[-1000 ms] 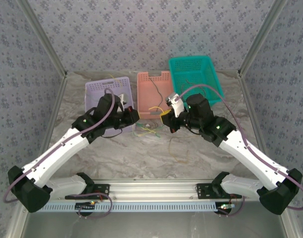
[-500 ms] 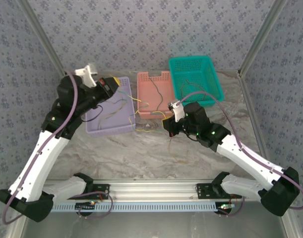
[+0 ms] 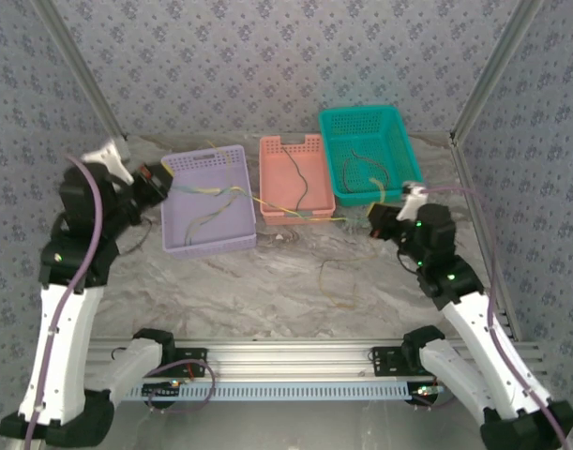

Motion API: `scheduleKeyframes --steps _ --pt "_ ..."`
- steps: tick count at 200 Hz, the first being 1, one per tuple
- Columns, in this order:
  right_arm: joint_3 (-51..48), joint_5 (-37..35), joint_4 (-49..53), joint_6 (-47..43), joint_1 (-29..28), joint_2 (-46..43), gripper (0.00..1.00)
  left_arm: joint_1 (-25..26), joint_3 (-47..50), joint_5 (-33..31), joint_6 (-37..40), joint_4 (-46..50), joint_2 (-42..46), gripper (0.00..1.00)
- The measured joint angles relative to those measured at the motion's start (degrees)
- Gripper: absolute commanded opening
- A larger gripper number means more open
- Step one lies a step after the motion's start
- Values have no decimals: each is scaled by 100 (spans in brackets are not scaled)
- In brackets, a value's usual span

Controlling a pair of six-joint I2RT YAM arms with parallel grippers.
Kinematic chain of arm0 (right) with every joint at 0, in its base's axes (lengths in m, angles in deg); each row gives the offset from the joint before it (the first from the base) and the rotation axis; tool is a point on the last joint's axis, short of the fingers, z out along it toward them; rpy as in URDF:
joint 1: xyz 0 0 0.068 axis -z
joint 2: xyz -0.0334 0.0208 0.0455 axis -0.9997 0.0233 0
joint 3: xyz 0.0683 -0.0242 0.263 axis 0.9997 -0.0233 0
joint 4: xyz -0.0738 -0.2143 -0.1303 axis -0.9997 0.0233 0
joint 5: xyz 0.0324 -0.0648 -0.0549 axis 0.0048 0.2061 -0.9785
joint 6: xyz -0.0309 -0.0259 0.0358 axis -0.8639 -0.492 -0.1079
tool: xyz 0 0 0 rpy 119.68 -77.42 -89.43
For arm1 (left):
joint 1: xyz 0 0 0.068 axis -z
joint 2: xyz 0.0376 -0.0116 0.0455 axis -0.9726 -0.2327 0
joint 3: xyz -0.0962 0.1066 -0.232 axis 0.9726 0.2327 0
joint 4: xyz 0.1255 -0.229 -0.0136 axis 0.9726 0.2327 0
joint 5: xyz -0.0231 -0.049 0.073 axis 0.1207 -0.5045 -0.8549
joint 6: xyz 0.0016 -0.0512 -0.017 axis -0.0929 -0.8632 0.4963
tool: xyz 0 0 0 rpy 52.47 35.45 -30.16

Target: Untangle the cables

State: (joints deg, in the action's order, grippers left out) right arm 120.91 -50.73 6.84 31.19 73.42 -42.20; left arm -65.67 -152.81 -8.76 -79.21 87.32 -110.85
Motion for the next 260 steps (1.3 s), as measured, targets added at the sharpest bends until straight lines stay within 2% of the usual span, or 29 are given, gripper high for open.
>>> scheduleKeyframes --steps 28,48,67,93,112,133,157,182,195,221,244,260 --pt "739 428 -177 522 1121 533 0 151 2004 105 -264 177 1086 0" --pt "1300 1134 -461 1071 1683 1233 0 562 2789 393 -527 70 1628 0" --pt "1786 1537 -581 1451 1847 1932 0 1019 3141 422 -697 -170 1921 0" --pt "2601 1884 -706 1864 1797 2852 0 1622 3274 22 -815 -352 2076 0" --pt "3359 1845 -745 1864 1392 3532 0 1803 3274 -332 -828 -391 2033 0" --pt "4374 1504 -890 1453 511 4356 0 1805 3270 -785 -800 -186 1729 0" --pt "5460 1147 -1023 876 -662 5340 0 1808 3121 -1314 -686 157 962 0" --pt "6382 1045 -1099 555 -1545 6454 0 1810 2756 -2083 -492 466 212 0" --pt "6922 1047 -1051 487 -1801 7099 0 1729 2592 -2393 -389 474 -87 0" --pt "8201 981 -704 356 -2109 8415 0 1379 2406 -2621 -232 365 -595 0" --pt "9440 866 -142 249 -2337 9468 0 1034 2321 -2638 -66 251 -1003 0" --pt "9962 758 164 210 -2474 9932 0 778 2308 -2538 52 87 -1314 0"
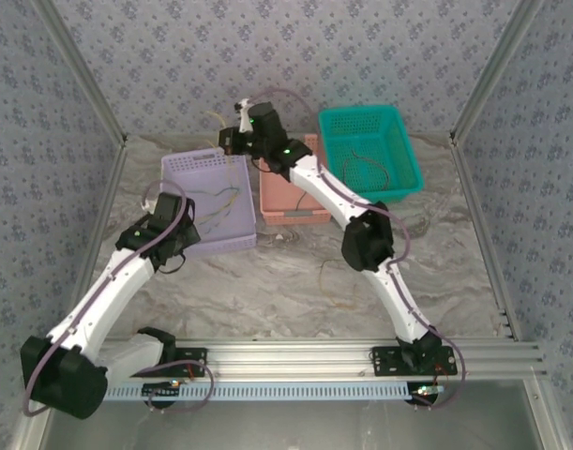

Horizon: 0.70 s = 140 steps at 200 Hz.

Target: Untangle the cables

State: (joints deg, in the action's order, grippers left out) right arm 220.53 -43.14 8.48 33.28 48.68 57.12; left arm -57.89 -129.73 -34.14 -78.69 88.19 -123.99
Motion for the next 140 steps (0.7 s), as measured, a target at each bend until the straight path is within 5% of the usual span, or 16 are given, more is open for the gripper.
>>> scheduleKeyframes --steps 83,140 --pt "748 -254 205 153 -98 892 0 -702 -42 533 380 -833 -1436 0" --pt "846 -260 387 210 -98 1241 50 -741 -59 573 415 -1119 -1757 0"
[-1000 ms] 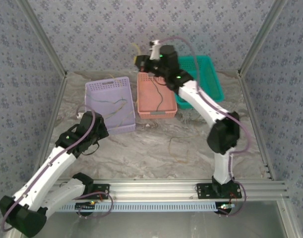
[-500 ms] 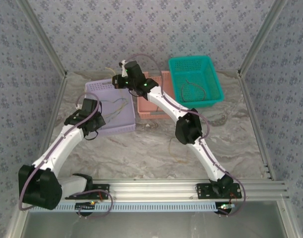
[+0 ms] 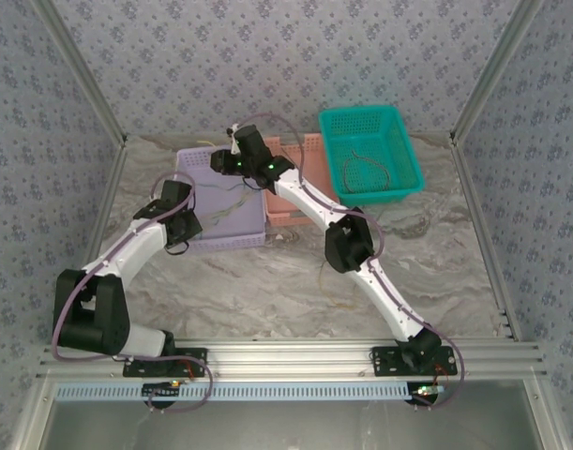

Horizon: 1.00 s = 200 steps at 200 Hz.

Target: Untangle the cables

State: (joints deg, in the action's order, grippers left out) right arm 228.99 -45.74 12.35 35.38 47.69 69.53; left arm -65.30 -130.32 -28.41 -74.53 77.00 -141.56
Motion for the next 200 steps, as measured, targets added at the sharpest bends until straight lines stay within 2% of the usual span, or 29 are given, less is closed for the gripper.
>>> scheduleKeyframes --steps 22,49,70,88,112,125,181,200 --pt "105 -59 227 -138 0 2 62 0 0 -2 0 -26 92 0" --pt "238 -227 411 -304 -4 -13 66 -35 0 39 -4 20 271 1" --pt "245 -334 564 -426 -7 -33 69 -76 2 149 -24 111 518 13" --pt "245 -422 721 -525 -7 -61 71 -90 2 240 -70 146 726 31" --pt "245 -514 852 -621 -4 -133 76 -136 2 485 -68 214 844 47" --pt "247 -546 894 -675 -4 -179 79 -153 2 619 -79 240 852 52" --pt "247 -621 1075 -793 -7 -323 82 -155 -7 1054 -61 256 833 51" --pt "212 -743 1165 -861 -13 -433 81 -155 -52 1091 -50 258 754 38"
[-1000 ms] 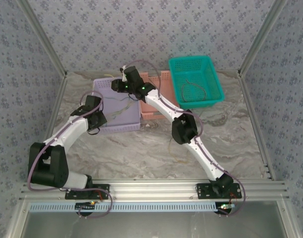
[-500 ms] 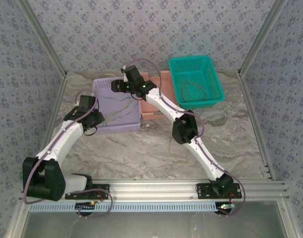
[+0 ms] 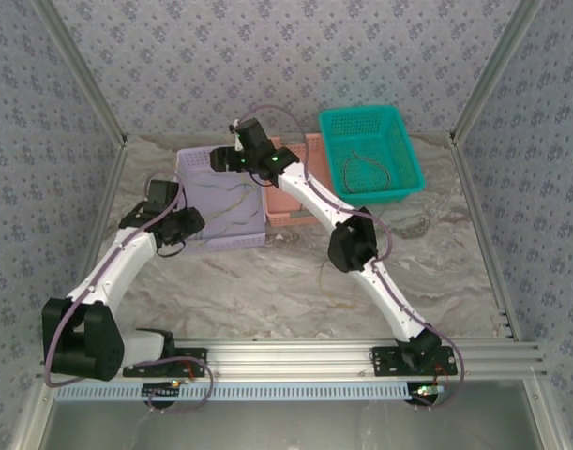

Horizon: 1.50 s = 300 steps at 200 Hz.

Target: Untangle the cables

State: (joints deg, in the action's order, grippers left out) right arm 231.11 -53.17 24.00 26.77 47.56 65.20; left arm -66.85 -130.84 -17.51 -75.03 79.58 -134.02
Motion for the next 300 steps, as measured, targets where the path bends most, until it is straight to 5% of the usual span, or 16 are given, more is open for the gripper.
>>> scheduleKeyframes --steps 50,96,124,152,196,224,264,300 --pt "-1530 -501 -136 -170 -57 -1471 80 0 -348 234 122 -90 -448 29" --pt "-4419 -1119 -1207 -249 -55 -3825 77 7 -479 107 149 52 -190 54" --pt "-6428 -1600 -1530 -50 87 -5379 72 199 -909 -50 234 363 442 57" --pt "-8159 -2004 -1023 601 721 -6961 69 1259 -1368 4 339 380 852 56" --pt "-10531 -1797 140 1108 3117 -9095 69 3676 -890 -20 96 -227 439 52" --pt "-10830 -1486 234 955 3744 -8968 69 4636 -605 -197 -177 -575 -372 52" --pt "-10734 -1300 -509 774 3624 -7608 67 5615 -680 -435 -745 -1023 -1532 66" --pt "-10730 -1303 -896 739 3342 -7239 66 6166 -1073 -485 -1541 -1292 -2656 66"
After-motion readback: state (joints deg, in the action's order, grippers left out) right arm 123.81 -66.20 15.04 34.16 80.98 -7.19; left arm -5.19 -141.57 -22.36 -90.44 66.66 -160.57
